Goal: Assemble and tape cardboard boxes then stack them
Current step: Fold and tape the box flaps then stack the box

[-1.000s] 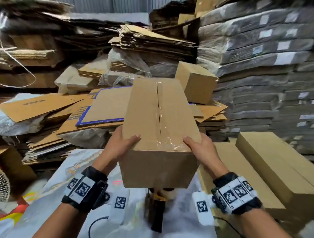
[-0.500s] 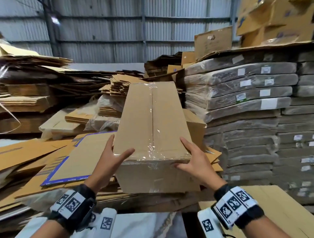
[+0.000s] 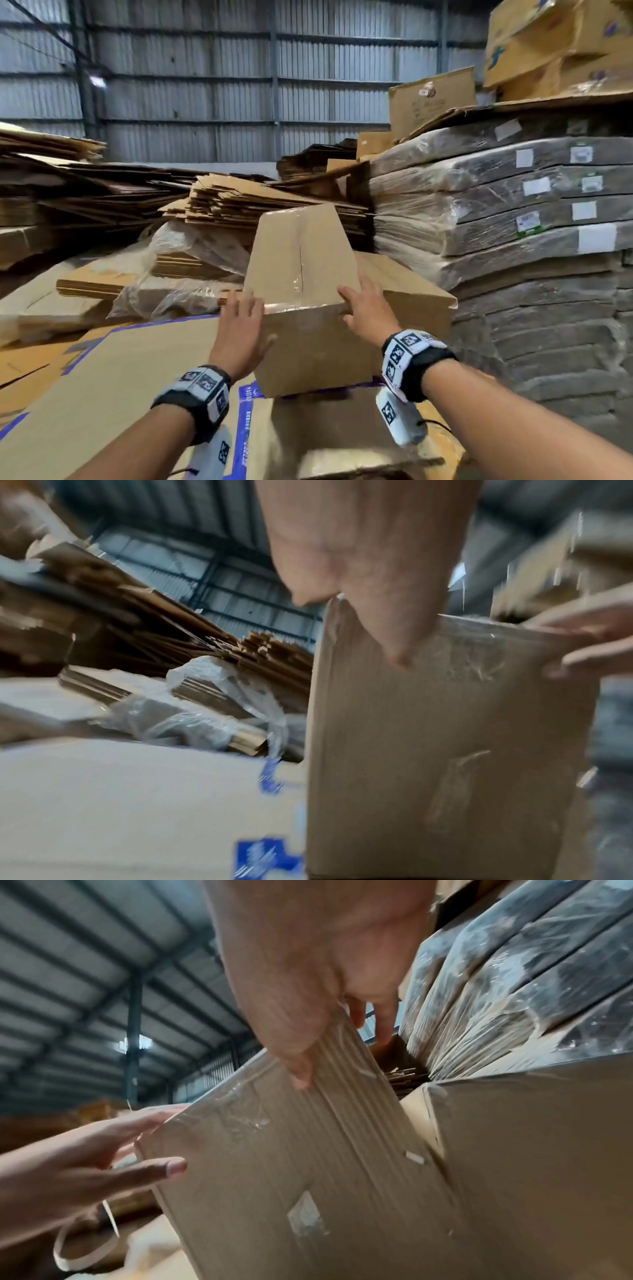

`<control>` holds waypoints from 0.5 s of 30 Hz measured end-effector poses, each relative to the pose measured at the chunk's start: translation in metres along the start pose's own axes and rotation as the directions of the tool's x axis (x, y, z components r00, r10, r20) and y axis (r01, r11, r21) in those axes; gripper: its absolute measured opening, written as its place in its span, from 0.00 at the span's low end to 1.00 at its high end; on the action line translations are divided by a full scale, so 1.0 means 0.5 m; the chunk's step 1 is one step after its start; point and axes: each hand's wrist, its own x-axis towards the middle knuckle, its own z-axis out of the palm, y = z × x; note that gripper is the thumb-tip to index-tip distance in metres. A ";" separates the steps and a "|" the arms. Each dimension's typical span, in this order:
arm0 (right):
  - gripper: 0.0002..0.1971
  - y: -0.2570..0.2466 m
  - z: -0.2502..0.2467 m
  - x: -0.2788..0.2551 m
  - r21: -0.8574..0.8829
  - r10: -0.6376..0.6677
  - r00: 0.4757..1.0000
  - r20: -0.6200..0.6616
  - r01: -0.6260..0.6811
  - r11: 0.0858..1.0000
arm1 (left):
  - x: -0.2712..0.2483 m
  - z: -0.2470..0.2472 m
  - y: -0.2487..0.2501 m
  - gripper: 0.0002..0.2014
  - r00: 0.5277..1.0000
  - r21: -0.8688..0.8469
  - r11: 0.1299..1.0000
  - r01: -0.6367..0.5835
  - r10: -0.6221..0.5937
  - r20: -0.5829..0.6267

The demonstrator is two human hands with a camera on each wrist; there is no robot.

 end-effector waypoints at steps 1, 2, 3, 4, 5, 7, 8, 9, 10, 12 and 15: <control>0.32 0.007 0.045 0.022 -0.124 -0.017 0.996 0.088 0.028 0.992 | 0.013 0.056 -0.006 0.44 0.988 0.075 0.997 0.034 -0.045 0.149; 0.37 0.020 0.087 0.040 -0.209 -0.019 0.988 0.156 0.052 0.977 | 0.030 0.099 -0.005 0.49 0.967 0.098 0.993 0.060 -0.083 0.242; 0.43 0.039 0.122 0.055 -0.245 0.014 0.983 0.184 0.032 0.969 | 0.053 0.136 -0.002 0.51 0.960 0.088 0.993 0.076 -0.097 0.264; 0.46 0.061 0.151 0.072 -0.260 0.059 0.983 0.175 -0.012 0.966 | 0.082 0.164 0.009 0.52 0.963 0.087 0.994 0.067 -0.087 0.255; 0.49 0.085 0.171 0.085 -0.269 0.090 0.984 0.155 -0.046 0.962 | 0.113 0.185 0.021 0.51 0.971 0.099 0.994 0.042 -0.064 0.230; 0.50 0.122 0.196 0.107 -0.300 0.097 0.989 0.110 -0.060 0.952 | 0.167 0.215 0.033 0.46 0.986 0.185 0.983 -0.017 -0.014 0.165; 0.50 0.134 0.202 0.117 -0.327 0.072 0.994 0.084 -0.040 0.944 | 0.186 0.228 0.031 0.42 0.992 0.225 0.974 -0.029 0.001 0.124; 0.50 0.141 0.211 0.125 -0.329 0.051 0.997 0.061 -0.028 0.944 | 0.196 0.240 0.025 0.39 0.996 0.239 0.970 -0.038 0.016 0.092; 0.49 0.141 0.217 0.131 -0.317 0.038 0.999 0.039 -0.024 0.948 | 0.201 0.251 0.018 0.37 0.997 0.241 0.969 -0.045 0.026 0.078; 0.49 0.139 0.229 0.135 -0.294 0.029 0.999 0.016 -0.023 0.955 | 0.202 0.263 0.010 0.36 0.997 0.226 0.973 -0.054 0.038 0.074; 0.50 0.141 0.224 0.137 -0.272 0.036 0.999 0.041 -0.024 0.962 | 0.211 0.274 0.006 0.36 0.998 0.242 0.969 -0.057 0.046 0.050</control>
